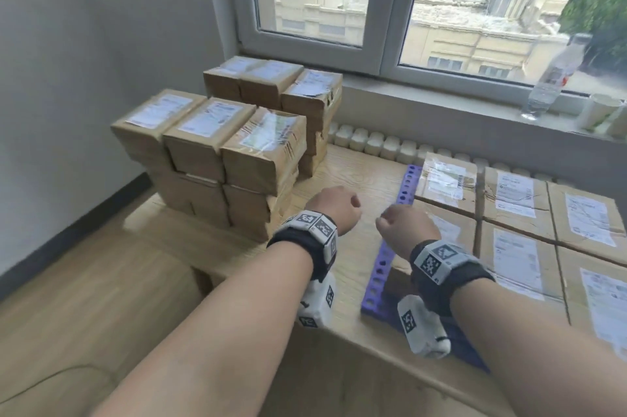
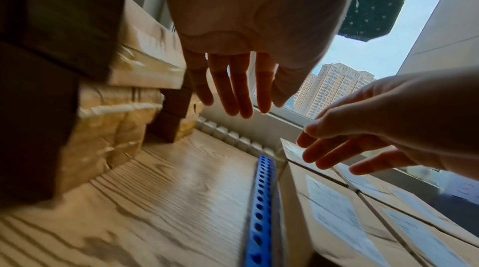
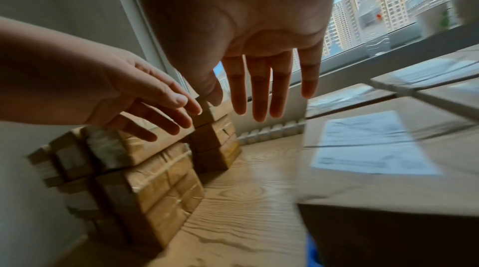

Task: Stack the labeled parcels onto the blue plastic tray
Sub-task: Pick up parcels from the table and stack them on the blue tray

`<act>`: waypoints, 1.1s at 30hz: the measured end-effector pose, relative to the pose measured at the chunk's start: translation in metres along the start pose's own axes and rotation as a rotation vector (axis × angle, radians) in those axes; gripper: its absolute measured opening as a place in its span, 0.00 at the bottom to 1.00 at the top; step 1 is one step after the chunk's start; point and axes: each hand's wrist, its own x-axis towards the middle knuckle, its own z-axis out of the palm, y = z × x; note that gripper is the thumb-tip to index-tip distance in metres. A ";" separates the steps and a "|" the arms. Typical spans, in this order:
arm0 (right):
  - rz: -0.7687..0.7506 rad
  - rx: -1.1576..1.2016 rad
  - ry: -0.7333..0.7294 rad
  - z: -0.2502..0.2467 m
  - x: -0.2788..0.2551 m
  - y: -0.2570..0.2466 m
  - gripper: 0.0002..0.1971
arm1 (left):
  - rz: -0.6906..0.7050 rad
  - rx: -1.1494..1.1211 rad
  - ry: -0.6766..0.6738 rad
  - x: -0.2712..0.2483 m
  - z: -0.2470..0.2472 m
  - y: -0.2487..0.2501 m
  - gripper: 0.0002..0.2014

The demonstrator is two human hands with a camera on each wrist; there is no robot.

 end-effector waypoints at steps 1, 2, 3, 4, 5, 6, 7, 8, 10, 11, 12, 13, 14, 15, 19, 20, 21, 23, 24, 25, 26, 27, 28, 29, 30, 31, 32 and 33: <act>-0.011 0.005 0.021 0.001 0.001 -0.018 0.11 | 0.008 -0.010 0.029 -0.003 -0.014 -0.010 0.09; -0.021 0.013 0.043 0.001 0.001 -0.037 0.12 | 0.015 -0.020 0.060 -0.006 -0.028 -0.021 0.09; -0.032 0.023 0.065 0.002 0.001 -0.055 0.13 | 0.024 -0.030 0.093 -0.011 -0.042 -0.031 0.08; -0.041 0.032 0.084 0.002 0.001 -0.072 0.13 | 0.026 -0.039 0.124 -0.015 -0.056 -0.041 0.09; -0.049 0.043 0.097 0.003 0.001 -0.089 0.12 | 0.026 -0.052 0.151 -0.019 -0.070 -0.051 0.09; -0.057 0.054 0.103 0.003 0.001 -0.105 0.12 | 0.022 -0.067 0.176 -0.023 -0.082 -0.061 0.10; -0.067 0.068 0.110 0.004 0.001 -0.121 0.11 | 0.018 -0.079 0.197 -0.027 -0.095 -0.071 0.10; -0.076 0.083 0.120 0.005 0.001 -0.136 0.11 | 0.015 -0.083 0.217 -0.030 -0.106 -0.081 0.10; -0.094 0.114 0.145 0.005 0.002 -0.163 0.10 | 0.007 -0.076 0.252 -0.034 -0.127 -0.101 0.10; -0.102 0.126 0.157 0.006 0.003 -0.175 0.10 | 0.001 -0.073 0.271 -0.035 -0.137 -0.112 0.09; -0.110 0.132 0.167 0.006 0.004 -0.187 0.10 | -0.005 -0.073 0.289 -0.035 -0.146 -0.122 0.09; -0.117 0.131 0.171 0.006 0.006 -0.198 0.10 | -0.010 -0.075 0.305 -0.035 -0.155 -0.131 0.09; -0.126 0.126 0.173 0.005 0.008 -0.209 0.10 | -0.019 -0.080 0.318 -0.034 -0.163 -0.140 0.09; -0.139 0.121 0.175 0.005 0.011 -0.220 0.10 | -0.029 -0.087 0.332 -0.032 -0.172 -0.149 0.10; -0.196 0.116 0.162 0.006 0.027 -0.264 0.11 | -0.080 -0.098 0.389 -0.021 -0.202 -0.183 0.10; -0.209 0.123 0.164 0.008 0.031 -0.275 0.11 | -0.096 -0.110 0.398 -0.017 -0.208 -0.191 0.10; -0.219 0.142 0.167 0.011 0.036 -0.286 0.11 | -0.112 -0.123 0.404 -0.013 -0.213 -0.200 0.10; -0.253 0.189 0.160 0.017 0.047 -0.309 0.10 | -0.136 -0.137 0.414 -0.003 -0.223 -0.216 0.10; -0.276 0.204 0.154 0.021 0.054 -0.321 0.10 | -0.148 -0.133 0.421 0.003 -0.230 -0.224 0.10; -0.294 0.217 0.141 0.025 0.062 -0.334 0.10 | -0.167 -0.124 0.432 0.010 -0.238 -0.233 0.10; -0.309 0.224 0.122 0.027 0.071 -0.346 0.10 | -0.189 -0.124 0.446 0.018 -0.246 -0.242 0.09; -0.325 0.227 0.101 0.028 0.080 -0.358 0.10 | -0.211 -0.136 0.461 0.027 -0.255 -0.251 0.08; -0.341 0.223 0.085 0.028 0.089 -0.370 0.11 | -0.230 -0.153 0.475 0.036 -0.264 -0.260 0.07; -0.347 0.226 0.076 0.029 0.098 -0.380 0.12 | -0.245 -0.173 0.482 0.045 -0.271 -0.269 0.07; -0.346 0.239 0.071 0.029 0.107 -0.390 0.13 | -0.260 -0.194 0.490 0.053 -0.278 -0.278 0.06; -0.341 0.257 0.064 0.031 0.115 -0.399 0.13 | -0.273 -0.221 0.499 0.060 -0.283 -0.287 0.06; -0.338 0.266 0.051 0.032 0.122 -0.407 0.13 | -0.286 -0.248 0.507 0.067 -0.288 -0.296 0.06; -0.337 0.266 0.037 0.036 0.128 -0.415 0.13 | -0.293 -0.276 0.513 0.073 -0.293 -0.305 0.07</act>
